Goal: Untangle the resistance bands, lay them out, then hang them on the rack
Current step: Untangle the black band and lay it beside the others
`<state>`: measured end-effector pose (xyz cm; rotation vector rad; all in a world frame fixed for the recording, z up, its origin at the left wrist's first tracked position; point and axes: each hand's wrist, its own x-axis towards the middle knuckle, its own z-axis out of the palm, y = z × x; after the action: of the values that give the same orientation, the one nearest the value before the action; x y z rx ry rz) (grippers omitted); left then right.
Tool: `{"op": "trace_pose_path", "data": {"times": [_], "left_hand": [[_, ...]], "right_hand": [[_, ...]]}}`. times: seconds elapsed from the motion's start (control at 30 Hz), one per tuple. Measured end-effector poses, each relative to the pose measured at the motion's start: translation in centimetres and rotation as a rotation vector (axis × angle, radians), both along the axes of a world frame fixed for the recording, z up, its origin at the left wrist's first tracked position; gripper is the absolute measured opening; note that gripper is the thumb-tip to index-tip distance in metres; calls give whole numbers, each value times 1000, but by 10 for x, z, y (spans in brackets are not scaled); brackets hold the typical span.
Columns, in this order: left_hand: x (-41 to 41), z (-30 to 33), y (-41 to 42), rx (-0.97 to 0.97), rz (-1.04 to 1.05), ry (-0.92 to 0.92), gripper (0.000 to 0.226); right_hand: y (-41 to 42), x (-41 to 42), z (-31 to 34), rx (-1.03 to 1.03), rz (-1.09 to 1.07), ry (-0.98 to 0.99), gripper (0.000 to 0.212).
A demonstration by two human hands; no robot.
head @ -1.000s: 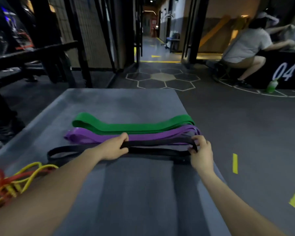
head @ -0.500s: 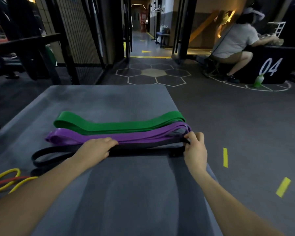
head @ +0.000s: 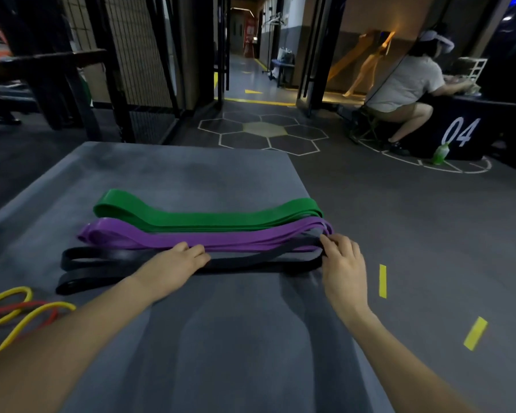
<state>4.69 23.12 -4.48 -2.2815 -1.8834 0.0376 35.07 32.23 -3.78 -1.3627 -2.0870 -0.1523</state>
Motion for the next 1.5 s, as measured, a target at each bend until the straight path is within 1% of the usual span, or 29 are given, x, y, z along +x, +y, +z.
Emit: {"op": "trace_pose_path", "data": {"times": [0.07, 0.13, 0.2, 0.27, 0.33, 0.4, 0.47, 0.53, 0.57, 0.67, 0.73, 0.8, 0.83, 0.87, 0.93, 1.0, 1.07, 1.13, 1.23, 1.27, 1.33, 1.4, 1.47, 1.5], "left_hand": [[-3, -3, -1, 31, -5, -14, 52], [-8, -7, 0, 75, -28, 18, 46], [-10, -5, 0, 94, -62, 69, 34], [-11, -6, 0, 100, -79, 143, 26], [-10, -6, 1, 111, -86, 171, 36], [-3, 0, -2, 141, -78, 190, 41], [1, 3, -4, 152, -92, 192, 39], [3, 3, -8, 141, -53, 168, 38], [2, 5, -12, 161, -66, 174, 39], [-11, 6, -28, 156, -13, 226, 52], [-25, 15, -44, 174, 28, 229, 55], [-39, 28, -61, 168, 74, 253, 47], [-44, 34, -67, 170, 92, 264, 40], [-49, 40, -72, 160, 113, 250, 39], [-56, 51, -76, 80, 169, 175, 43], [-63, 64, -74, -57, 189, 129, 38], [-67, 79, -69, -110, 178, 146, 39], [-71, 86, -65, -94, 190, 265, 39], [-74, 75, -61, -103, 236, 389, 31], [-77, 67, -60, -118, 260, 403, 32], [-88, 53, -60, -142, 277, 360, 35], [-100, 41, -64, -53, 193, 361, 32], [-104, 34, -67, 27, 162, 393, 28], [-105, 32, -66, -12, 183, 361, 30]], "right_hand": [[-11, -22, 12, 134, 110, -8, 46], [-24, -57, 20, 182, 308, -49, 36], [-34, -96, 18, 119, 465, -158, 34], [-40, -125, 6, -2, 512, -294, 35], [-41, -138, -7, -101, 517, -384, 39], [-45, -139, -14, -138, 490, -362, 43], [-48, -139, -15, -131, 459, -330, 45], [-49, -140, -12, -107, 441, -329, 45], [-50, -140, -9, -106, 430, -338, 44], [-48, -137, -6, -65, 386, -336, 36], [-47, -138, -7, -134, 398, -332, 40], [-45, -136, -7, -198, 420, -372, 44], [-44, -136, -6, -200, 419, -393, 45], [-45, -135, -5, -201, 417, -410, 45], [-44, -135, -2, -197, 410, -412, 45], [-44, -135, 0, -214, 417, -397, 43], [-43, -135, 0, -211, 417, -412, 42], [-42, -135, 2, -211, 419, -418, 41], [-40, -135, -2, -194, 420, -440, 42], [-38, -135, -5, -172, 423, -424, 42], [-37, -134, -8, -125, 464, -379, 38], [-34, -133, -15, -39, 486, -388, 38], [-30, -133, -20, 18, 488, -396, 43], [-29, -133, -22, 38, 497, -389, 44]]}}
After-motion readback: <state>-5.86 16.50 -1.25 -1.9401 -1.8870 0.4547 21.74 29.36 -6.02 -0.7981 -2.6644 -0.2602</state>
